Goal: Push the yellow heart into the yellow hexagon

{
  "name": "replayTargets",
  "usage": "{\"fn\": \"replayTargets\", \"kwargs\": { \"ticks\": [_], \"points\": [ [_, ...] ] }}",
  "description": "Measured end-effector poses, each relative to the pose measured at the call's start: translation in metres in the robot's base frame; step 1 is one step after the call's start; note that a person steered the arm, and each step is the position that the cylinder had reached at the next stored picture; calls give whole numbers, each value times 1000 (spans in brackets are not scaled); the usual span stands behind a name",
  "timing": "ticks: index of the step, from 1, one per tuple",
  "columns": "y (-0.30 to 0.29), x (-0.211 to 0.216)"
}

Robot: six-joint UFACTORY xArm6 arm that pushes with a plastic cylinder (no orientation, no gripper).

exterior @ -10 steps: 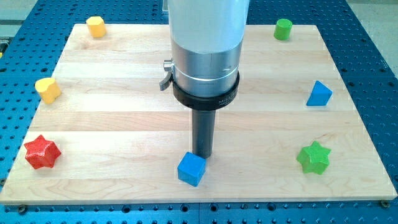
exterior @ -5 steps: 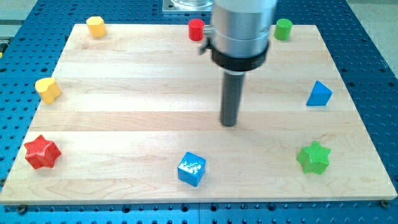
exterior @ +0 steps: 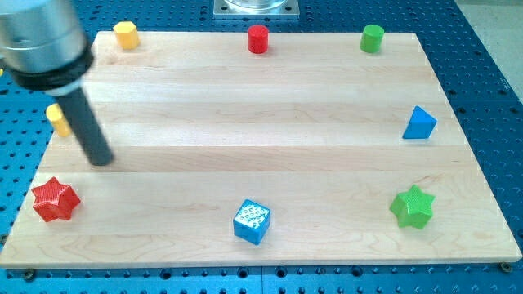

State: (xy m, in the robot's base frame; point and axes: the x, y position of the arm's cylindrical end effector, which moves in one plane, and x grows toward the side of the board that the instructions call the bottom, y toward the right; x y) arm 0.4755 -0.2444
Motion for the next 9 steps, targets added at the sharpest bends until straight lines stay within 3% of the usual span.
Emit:
{"fn": "replayTargets", "kwargs": {
  "ticks": [1,3,4,5,7,9],
  "points": [
    [-60,-5],
    [16,-134],
    [15,-176],
    [-8,-153],
    [-6,-206],
    [13,-184]
  ]
}}
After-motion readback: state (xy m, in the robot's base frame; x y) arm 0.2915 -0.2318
